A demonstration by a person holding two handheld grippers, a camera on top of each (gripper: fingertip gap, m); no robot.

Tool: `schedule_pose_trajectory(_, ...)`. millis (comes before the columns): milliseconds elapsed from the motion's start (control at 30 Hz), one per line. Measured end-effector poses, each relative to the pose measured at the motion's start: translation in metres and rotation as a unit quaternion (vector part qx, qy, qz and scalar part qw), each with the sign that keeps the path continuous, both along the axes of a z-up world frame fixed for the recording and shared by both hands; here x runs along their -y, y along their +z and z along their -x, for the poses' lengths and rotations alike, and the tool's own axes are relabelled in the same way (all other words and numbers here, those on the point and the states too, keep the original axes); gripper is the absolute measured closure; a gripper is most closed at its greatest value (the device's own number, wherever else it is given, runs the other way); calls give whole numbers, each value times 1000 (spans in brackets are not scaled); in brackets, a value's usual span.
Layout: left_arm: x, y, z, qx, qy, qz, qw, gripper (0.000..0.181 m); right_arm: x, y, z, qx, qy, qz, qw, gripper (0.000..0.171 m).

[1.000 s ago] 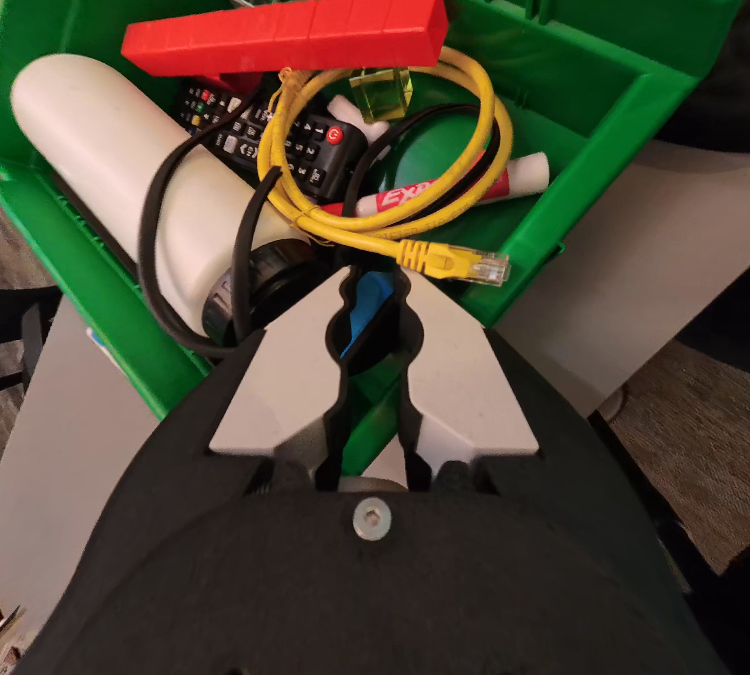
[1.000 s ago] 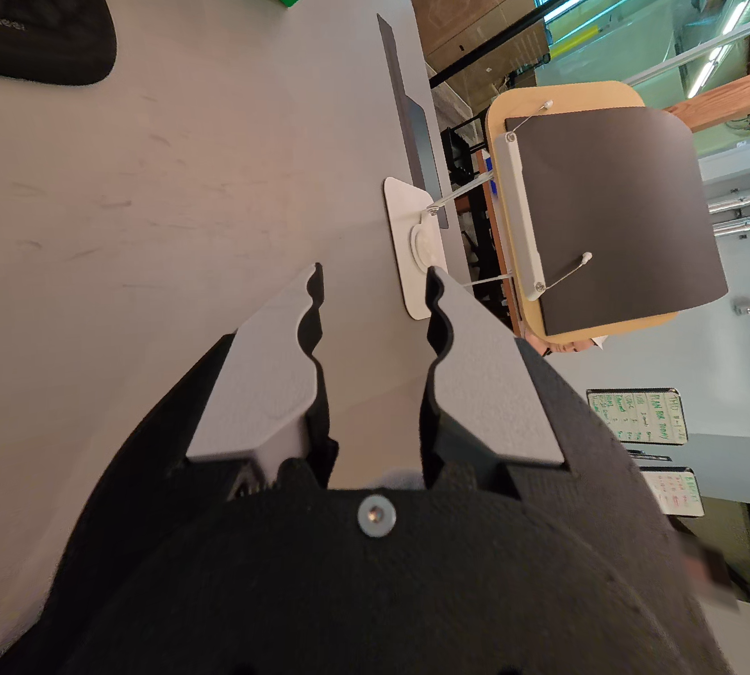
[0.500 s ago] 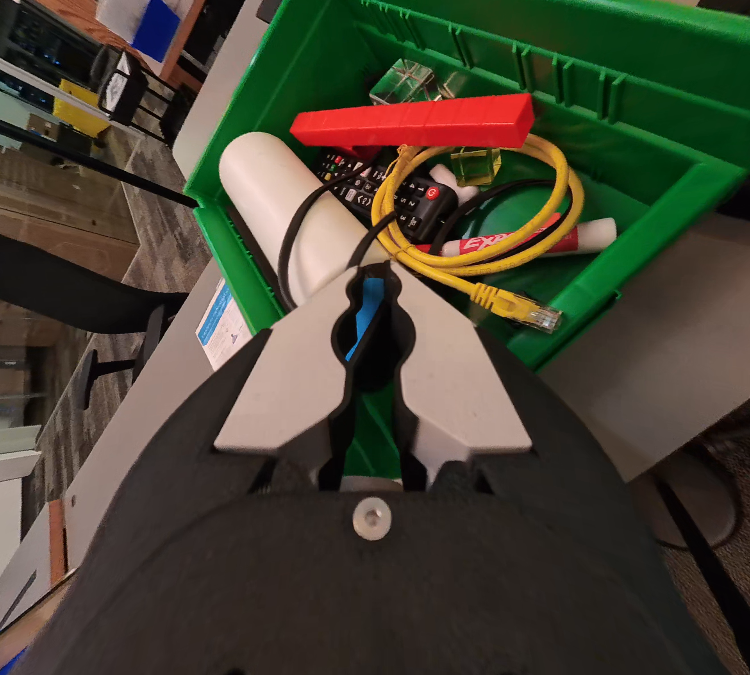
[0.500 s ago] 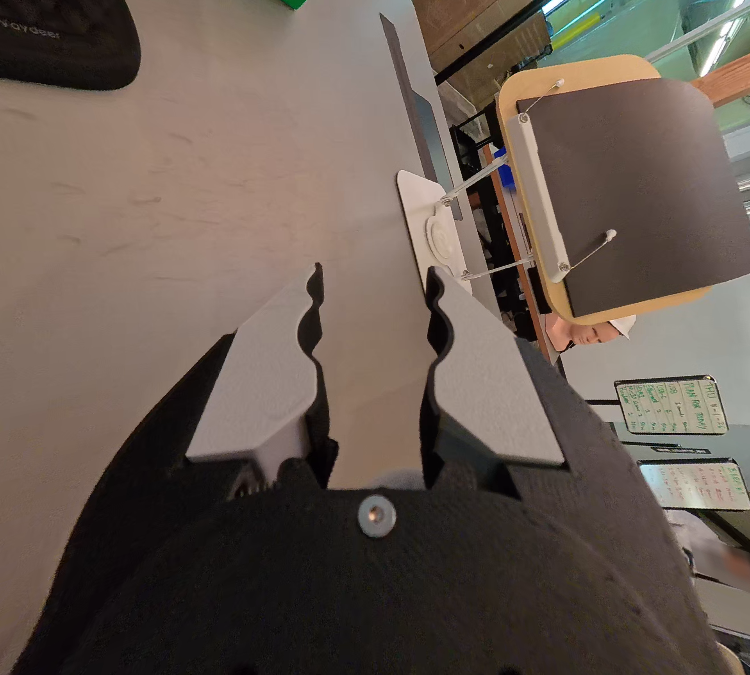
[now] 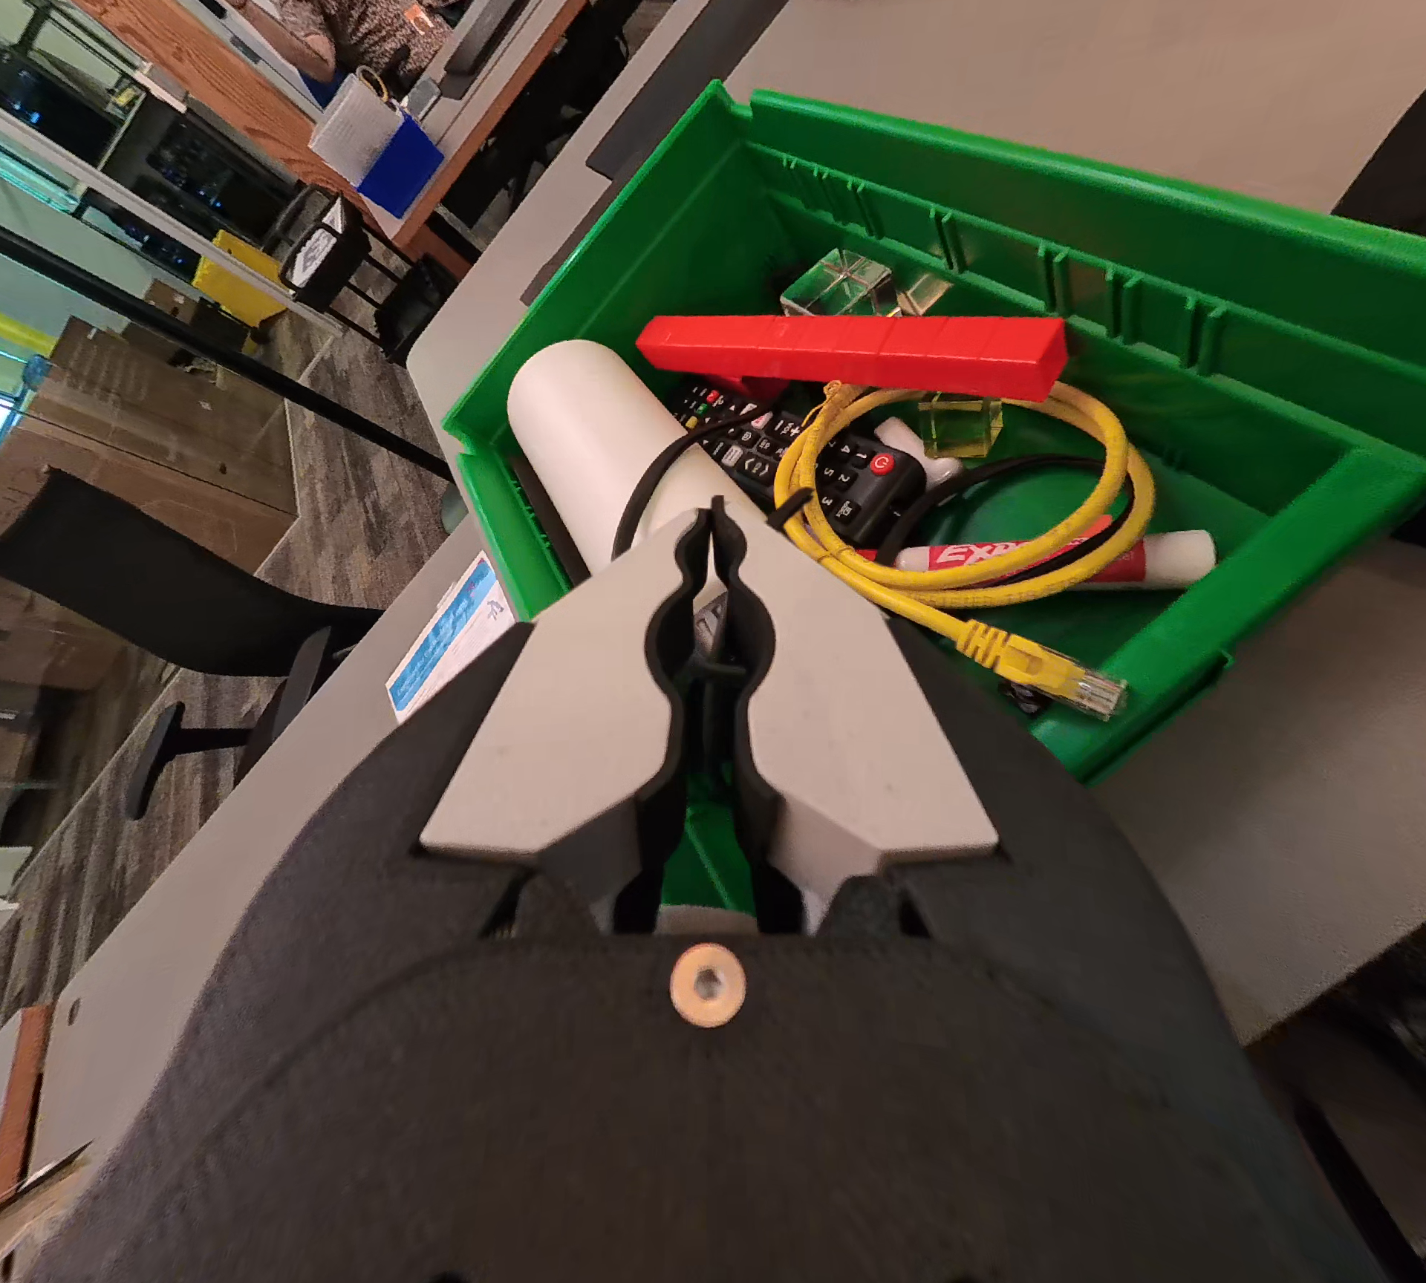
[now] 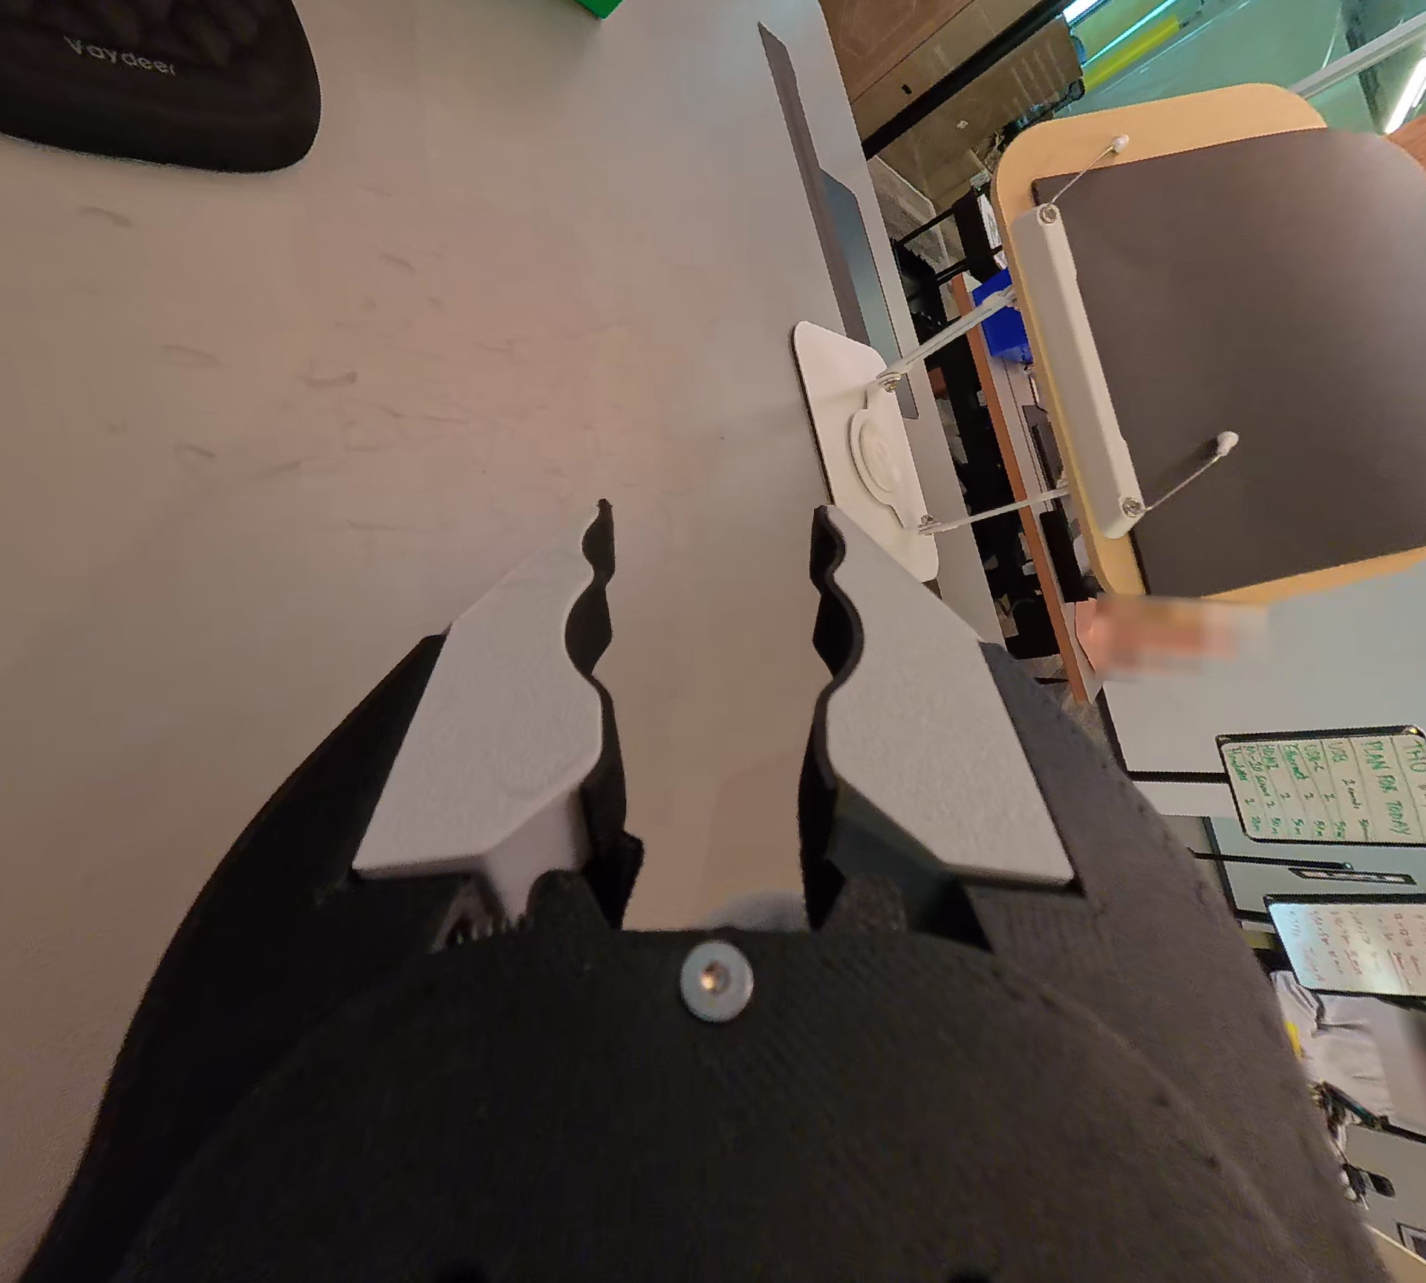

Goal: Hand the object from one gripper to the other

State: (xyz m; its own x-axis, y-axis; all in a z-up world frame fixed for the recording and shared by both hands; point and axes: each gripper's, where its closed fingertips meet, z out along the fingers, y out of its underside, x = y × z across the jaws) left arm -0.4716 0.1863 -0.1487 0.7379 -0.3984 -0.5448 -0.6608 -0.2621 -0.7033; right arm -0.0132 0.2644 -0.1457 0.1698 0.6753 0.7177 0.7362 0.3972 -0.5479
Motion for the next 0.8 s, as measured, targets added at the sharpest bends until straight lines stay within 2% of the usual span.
schedule_pose_trajectory(33,-3,-2,1,-3,3,3,1000,181,0,-1,1,0,1,0,1000,122)
schedule_pose_trajectory(133,-2,-10,1,-10,2,18,1000,172,1,-4,3,0,3,2,1000,122)
schedule_pose_trajectory(300,30,-41,3,-24,-13,97,995,154,-1,-11,-1,2,3,10,1000,122)
schedule_pose_trajectory(433,48,-61,12,-26,-2,146,989,152,-3,-14,1,3,5,14,1000,122)
schedule_pose_trajectory(500,51,-65,21,-25,25,154,987,151,-3,-15,3,4,6,13,1000,121)
schedule_pose_trajectory(567,52,-62,18,3,41,152,988,136,-3,-17,5,4,7,14,1000,121)
schedule_pose_trajectory(667,55,-64,19,9,78,163,983,126,-3,-20,4,3,7,17,1000,121)
schedule_pose_trajectory(800,55,-71,22,25,143,182,972,136,-3,-24,6,-4,10,21,1000,121)
